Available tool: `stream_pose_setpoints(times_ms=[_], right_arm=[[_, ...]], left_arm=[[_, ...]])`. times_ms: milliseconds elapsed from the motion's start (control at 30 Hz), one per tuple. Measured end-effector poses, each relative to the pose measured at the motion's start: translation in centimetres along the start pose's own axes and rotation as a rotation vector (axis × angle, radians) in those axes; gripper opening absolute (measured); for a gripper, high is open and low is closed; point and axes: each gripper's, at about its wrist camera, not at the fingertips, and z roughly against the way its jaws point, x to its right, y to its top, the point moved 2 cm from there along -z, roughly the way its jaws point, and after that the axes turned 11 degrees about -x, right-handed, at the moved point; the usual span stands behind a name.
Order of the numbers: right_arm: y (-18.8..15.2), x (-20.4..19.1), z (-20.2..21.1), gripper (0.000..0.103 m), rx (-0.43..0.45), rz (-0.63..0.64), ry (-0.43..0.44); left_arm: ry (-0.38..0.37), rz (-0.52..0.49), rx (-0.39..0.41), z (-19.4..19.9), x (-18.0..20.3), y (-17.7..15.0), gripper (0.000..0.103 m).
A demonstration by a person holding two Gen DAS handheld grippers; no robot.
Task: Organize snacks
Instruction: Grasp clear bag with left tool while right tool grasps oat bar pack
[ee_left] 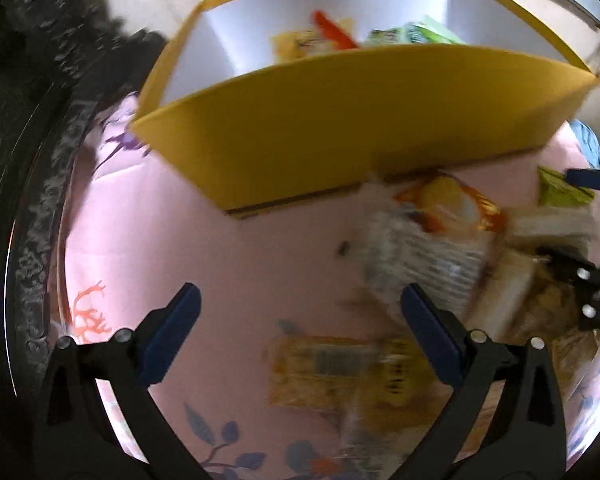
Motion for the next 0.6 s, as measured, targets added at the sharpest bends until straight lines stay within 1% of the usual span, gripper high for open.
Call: stream_pose_setpoints(times_ms=[33,100,133,167,200,267,300,367,400,467,533,567,600], right_arm=[[-0.1,0.0,0.2,0.076,0.006,-0.016,0.019],[-0.4,-0.6,1.1,0.042,0.025,0.008,0.033],[-0.6,-1.1,1.5,0.037,0.011,0.046,0.069],[-1.0,-1.3,1.8,0.034,-0.005,0.058,0.082],[-1.3,-1.4,2.1,0.031,-0.01,0.063,0.083],[-1.9,-1.4,2.6,0.029,-0.01,0.063,0.093],[-2.5,-1.0,3.1,0.029,-0.012,0.035,0.112],[-3.7,-0.3,4.0,0.029,-0.004,-0.022,0.161],[-4.3,0.1,4.5,0.029,0.002,-0.039,0.18],[-5.7,0.6,5.6,0.029,0.026,-0.05,0.165],[-6.8,1.1,6.2,0.029,0.031,-0.08,0.184],[-7.5,1.8,6.5,0.029,0.034,-0.118,0.217],[-8.0,2.2,6.7,0.029,0.031,-0.149,0.236]], left_arm=[[0.011,-0.01,0.01,0.2,0.4,0.1,0.101],[0.021,-0.024,0.022,0.4,1.2,0.2,0.101],[0.026,-0.023,0.019,0.5,1.5,0.2,0.101],[0.026,-0.019,0.015,0.5,1.6,0.2,0.101],[0.008,-0.017,0.013,0.7,2.0,0.2,0.101],[-0.019,-0.016,0.007,0.8,2.8,0.0,0.101],[-0.019,-0.022,0.006,0.9,3.3,-0.1,0.101],[0.018,-0.054,-0.005,1.1,4.4,-0.3,0.101],[0.034,-0.088,0.005,1.3,5.1,-0.5,0.101],[0.052,-0.153,0.018,1.2,6.2,-0.6,0.101],[0.089,-0.222,0.014,0.0,7.4,-0.5,0.101],[0.124,-0.24,-0.01,-1.0,7.6,-0.5,0.101],[0.127,-0.25,-0.02,-1.4,8.0,-0.5,0.101]])
